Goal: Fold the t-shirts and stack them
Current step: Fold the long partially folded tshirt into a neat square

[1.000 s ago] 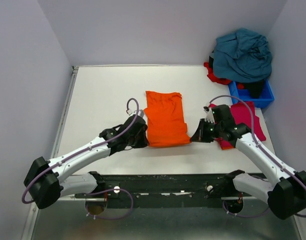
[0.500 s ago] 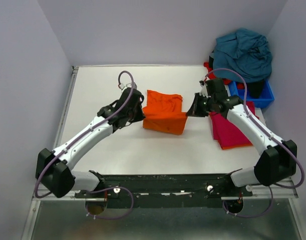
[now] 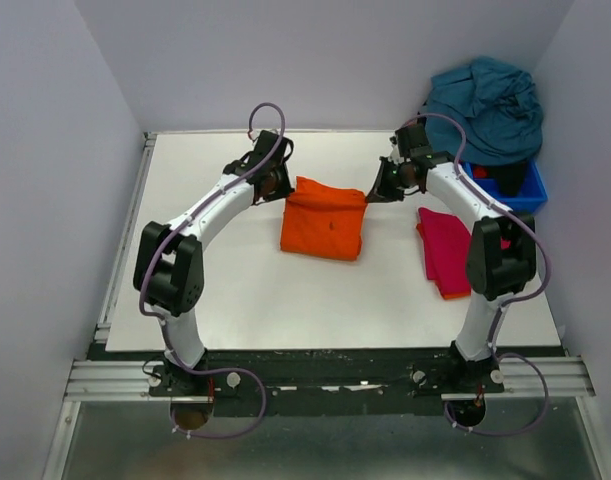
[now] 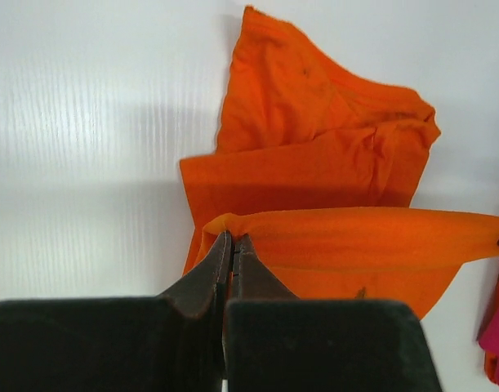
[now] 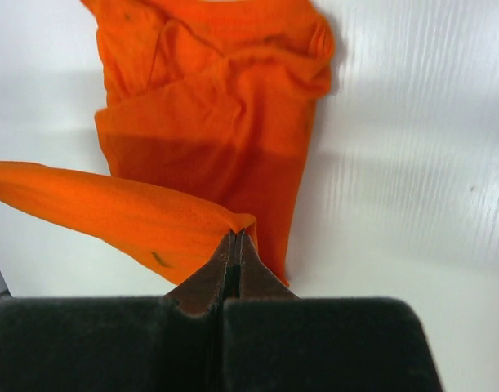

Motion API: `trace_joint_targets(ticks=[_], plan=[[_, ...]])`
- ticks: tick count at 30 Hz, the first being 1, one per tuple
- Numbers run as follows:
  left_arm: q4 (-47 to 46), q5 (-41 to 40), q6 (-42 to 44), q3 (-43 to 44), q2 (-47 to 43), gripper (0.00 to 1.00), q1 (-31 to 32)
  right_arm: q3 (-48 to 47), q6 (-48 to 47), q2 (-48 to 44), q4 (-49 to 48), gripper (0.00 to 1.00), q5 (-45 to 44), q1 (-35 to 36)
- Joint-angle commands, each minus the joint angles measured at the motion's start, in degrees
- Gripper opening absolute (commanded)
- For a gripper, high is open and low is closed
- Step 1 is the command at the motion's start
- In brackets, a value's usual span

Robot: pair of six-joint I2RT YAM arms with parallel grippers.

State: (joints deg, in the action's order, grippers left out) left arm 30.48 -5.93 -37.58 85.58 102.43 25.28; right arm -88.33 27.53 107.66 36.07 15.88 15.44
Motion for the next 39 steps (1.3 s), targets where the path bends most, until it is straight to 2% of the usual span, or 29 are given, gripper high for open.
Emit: trace_joint_targets(ticks=[1, 9, 10, 11, 12, 13, 14, 16, 18, 20, 23, 25, 30, 36, 39], plan=[[-0.50, 1.71, 2.43, 7.13, 6.45, 0.00, -2.16, -6.58, -0.72, 4.92, 2.07, 0.01, -2.69, -2.08], [-4.10, 4.96, 1.90, 14.70, 16.03, 0.00, -3.92, -16.51, -0.64, 14.76, 3.12, 0.02, -2.43, -4.71], [-5.59, 5.92, 1.81, 14.96, 16.83, 0.10, -4.27, -17.56, -0.37, 15.65, 2.60, 0.08, -2.34, -4.98], [-7.69, 7.50, 1.55, 14.70, 17.27, 0.35, -4.62, -18.27, -0.28, 16.61, 2.16, 0.26, -2.26, -5.33], [-9.37, 8.47, 1.37, 14.27, 17.36, 0.61, -5.06, -19.15, 0.33, 17.06, 2.42, 0.67, -2.43, -5.60], [-11.47, 8.92, 1.37, 13.57, 17.10, 0.73, -5.32, -19.16, 0.42, 16.80, 2.33, 0.89, -2.69, -5.60], [-13.06, 8.92, 1.37, 12.60, 16.40, 0.78, -5.67, -18.20, 0.33, 15.93, 1.29, 0.94, -2.43, -5.60], [-15.88, 9.45, 2.25, 10.41, 14.74, 0.89, -6.29, -13.38, 0.59, 12.51, -2.21, 0.95, -2.17, -5.60], [-17.99, 10.94, 3.13, 7.86, 12.89, 0.89, -6.82, -6.53, 0.68, 8.12, -6.52, 0.89, -2.61, -5.60], [-19.75, 11.47, 4.88, 4.79, 11.13, 0.88, -6.91, -0.90, 0.07, 4.51, -10.57, 0.78, -2.35, -5.60], [-21.51, 12.70, 6.82, 2.14, 10.50, 0.84, -6.91, 2.72, -0.19, 3.26, -12.61, 0.67, -0.16, -5.51], [-20.64, 13.49, 7.35, 2.74, 11.73, 0.80, -7.00, 2.38, -0.20, 5.01, -12.52, 0.65, 1.95, -5.25], [-21.69, 15.95, 8.05, 2.84, 14.54, 0.80, -7.08, 2.03, 1.03, 8.70, -13.83, 0.67, 3.89, -4.54], [-18.79, 17.18, 9.81, 7.75, 19.99, 0.65, -7.52, -1.92, 2.00, 13.10, -13.40, 0.61, 5.30, -4.37], [-18.44, 17.80, 10.07, 8.90, 21.84, 0.64, -7.79, -3.94, 2.35, 15.21, -12.96, 0.60, 6.27, -4.19]])
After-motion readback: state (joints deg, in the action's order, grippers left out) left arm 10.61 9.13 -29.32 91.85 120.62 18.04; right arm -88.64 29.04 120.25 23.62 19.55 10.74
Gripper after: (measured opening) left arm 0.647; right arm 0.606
